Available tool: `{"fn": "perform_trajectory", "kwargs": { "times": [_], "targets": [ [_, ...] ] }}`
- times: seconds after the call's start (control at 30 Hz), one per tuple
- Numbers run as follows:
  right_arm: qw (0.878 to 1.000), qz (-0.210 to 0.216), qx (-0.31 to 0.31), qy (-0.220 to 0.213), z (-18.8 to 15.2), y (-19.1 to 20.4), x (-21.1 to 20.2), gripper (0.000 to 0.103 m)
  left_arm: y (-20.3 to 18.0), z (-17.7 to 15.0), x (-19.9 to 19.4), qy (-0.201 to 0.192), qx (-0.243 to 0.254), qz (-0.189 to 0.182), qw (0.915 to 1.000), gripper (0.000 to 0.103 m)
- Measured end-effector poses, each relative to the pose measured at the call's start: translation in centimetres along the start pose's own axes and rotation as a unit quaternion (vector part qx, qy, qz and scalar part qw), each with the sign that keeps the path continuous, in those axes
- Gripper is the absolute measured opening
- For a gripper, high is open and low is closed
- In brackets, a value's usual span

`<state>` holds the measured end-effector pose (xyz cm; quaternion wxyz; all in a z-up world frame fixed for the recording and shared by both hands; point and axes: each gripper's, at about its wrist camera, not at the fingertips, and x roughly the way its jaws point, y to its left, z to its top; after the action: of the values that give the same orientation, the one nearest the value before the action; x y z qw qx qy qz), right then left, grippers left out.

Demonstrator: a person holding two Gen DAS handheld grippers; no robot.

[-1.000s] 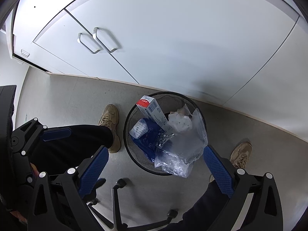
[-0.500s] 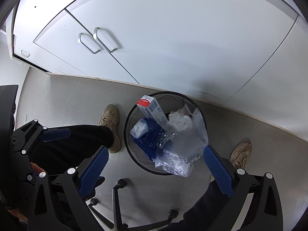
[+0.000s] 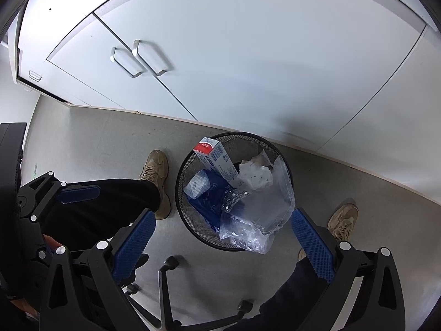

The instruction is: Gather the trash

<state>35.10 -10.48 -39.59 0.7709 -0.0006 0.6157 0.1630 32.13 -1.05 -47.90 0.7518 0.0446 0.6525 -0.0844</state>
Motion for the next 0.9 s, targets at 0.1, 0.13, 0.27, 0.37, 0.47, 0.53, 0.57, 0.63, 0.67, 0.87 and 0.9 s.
{"fn": "perform_trajectory", "kwargs": {
  "times": [0.1,0.13,0.27,0.37,0.47,0.53,0.57,0.63,0.67,0.87,0.9],
  "targets": [
    [1.0,-0.003,-0.002,0.0,-0.01,0.11,-0.06,0.099,0.0,-0.03,0.07,0.001,0.001,0.0,1.0,0.098],
    [1.0,-0.003,-0.001,0.0,-0.04,0.14,0.0,0.099,0.05,-0.09,0.09,0.002,0.001,0.0,1.0,0.098],
    [1.0,-0.002,0.0,-0.002,-0.17,0.19,-0.15,0.099,0.1,-0.18,0.15,0.002,0.002,0.0,1.0,0.098],
    [1.0,-0.002,0.001,-0.001,-0.17,0.17,-0.1,0.099,0.06,-0.18,0.15,0.003,0.002,0.001,1.0,0.098],
    [1.0,-0.003,0.001,-0.002,-0.1,0.25,-0.07,0.099,0.03,-0.19,0.18,0.002,0.002,0.002,1.0,0.098],
    [1.0,-0.001,0.002,-0.001,-0.12,0.17,-0.05,0.099,-0.01,-0.23,0.14,0.003,0.001,0.0,1.0,0.098],
    [1.0,-0.001,0.003,-0.001,-0.12,0.14,-0.11,0.099,-0.04,-0.27,0.18,0.003,0.002,0.0,1.0,0.098],
    [1.0,-0.003,0.002,-0.001,-0.24,0.1,0.0,0.099,-0.06,-0.32,0.22,0.004,0.004,0.001,1.0,0.098],
    [1.0,-0.003,0.002,-0.001,-0.26,0.09,-0.03,0.099,-0.09,-0.34,0.23,0.005,0.004,0.002,1.0,0.098],
    [1.0,-0.003,0.002,0.0,-0.3,0.09,0.04,0.099,0.01,-0.33,0.25,0.002,0.001,0.003,1.0,0.098],
    [1.0,-0.002,0.002,0.0,-0.32,0.05,0.03,0.099,0.04,-0.34,0.16,0.0,0.002,-0.001,1.0,0.098]
  ]
}}
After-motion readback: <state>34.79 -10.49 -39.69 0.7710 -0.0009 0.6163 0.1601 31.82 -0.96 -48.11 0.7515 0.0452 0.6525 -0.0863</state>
